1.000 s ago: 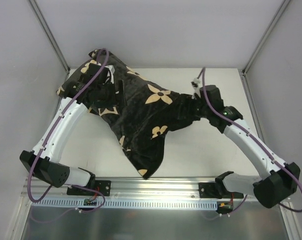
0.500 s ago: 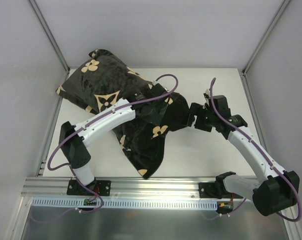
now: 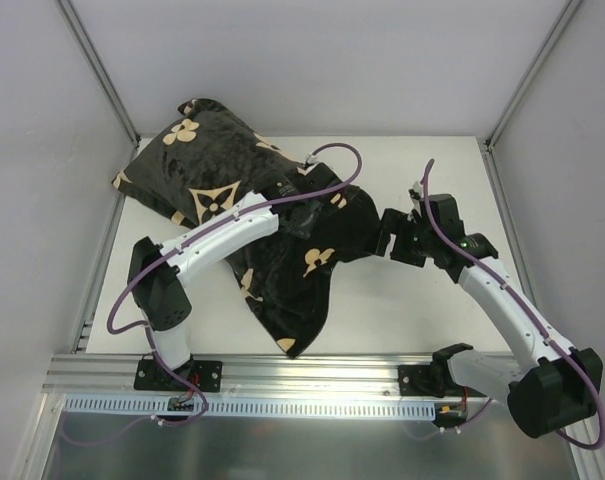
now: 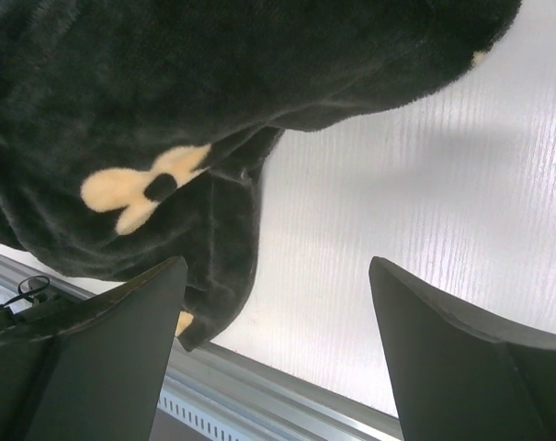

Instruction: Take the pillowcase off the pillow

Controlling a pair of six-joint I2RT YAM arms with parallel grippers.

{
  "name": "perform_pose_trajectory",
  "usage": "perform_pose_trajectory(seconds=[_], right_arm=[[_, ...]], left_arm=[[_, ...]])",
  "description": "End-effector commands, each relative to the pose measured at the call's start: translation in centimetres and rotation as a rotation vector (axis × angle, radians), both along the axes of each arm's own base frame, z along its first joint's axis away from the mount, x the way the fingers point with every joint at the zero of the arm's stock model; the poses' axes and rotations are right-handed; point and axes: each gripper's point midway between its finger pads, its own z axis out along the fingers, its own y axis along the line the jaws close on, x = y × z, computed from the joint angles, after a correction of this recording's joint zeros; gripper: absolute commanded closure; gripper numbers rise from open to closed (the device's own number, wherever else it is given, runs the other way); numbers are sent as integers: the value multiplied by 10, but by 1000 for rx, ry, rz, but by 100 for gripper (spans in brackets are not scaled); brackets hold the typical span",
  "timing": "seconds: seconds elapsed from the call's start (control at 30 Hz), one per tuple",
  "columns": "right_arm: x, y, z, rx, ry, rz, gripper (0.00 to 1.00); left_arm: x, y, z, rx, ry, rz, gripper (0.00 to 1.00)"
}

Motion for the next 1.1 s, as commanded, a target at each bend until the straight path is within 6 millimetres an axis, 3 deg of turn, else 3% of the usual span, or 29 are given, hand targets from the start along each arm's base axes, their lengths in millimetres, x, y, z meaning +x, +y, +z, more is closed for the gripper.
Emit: perform_pose_trajectory(seconds=[0.0, 0.07, 0.2, 0.33, 0.47, 0.67, 0.8, 0.9, 0.93, 1.07], right_arm=[[-5, 3, 2, 30, 3, 11, 15], [-5, 4, 2, 34, 2, 14, 15], [-8, 5, 4, 38, -1, 18, 15], [-11, 5, 7, 38, -11, 20, 15], [-11, 11, 10, 52, -20, 31, 14], [-11, 69, 32, 115, -65, 137, 12], [3, 116, 52, 173, -93, 187, 10], [16, 138, 52, 166, -95, 191, 9], [20, 148, 64, 183, -113, 188, 9], [33, 174, 69, 193, -119, 165, 9]], left_arm=[[11, 11, 31, 5, -96, 23, 67], [12, 12, 31, 12, -97, 23, 80], [13, 14, 28, 3, -80, 28, 93], [13, 17, 35, -44, -71, 37, 100], [14, 20, 42, -94, -65, 59, 100], [20, 39, 66, -415, 32, 170, 100], [17, 43, 75, -460, 24, 160, 100], [15, 40, 76, -478, 34, 158, 100], [14, 41, 76, -480, 36, 163, 100], [14, 43, 77, -497, 42, 175, 100]])
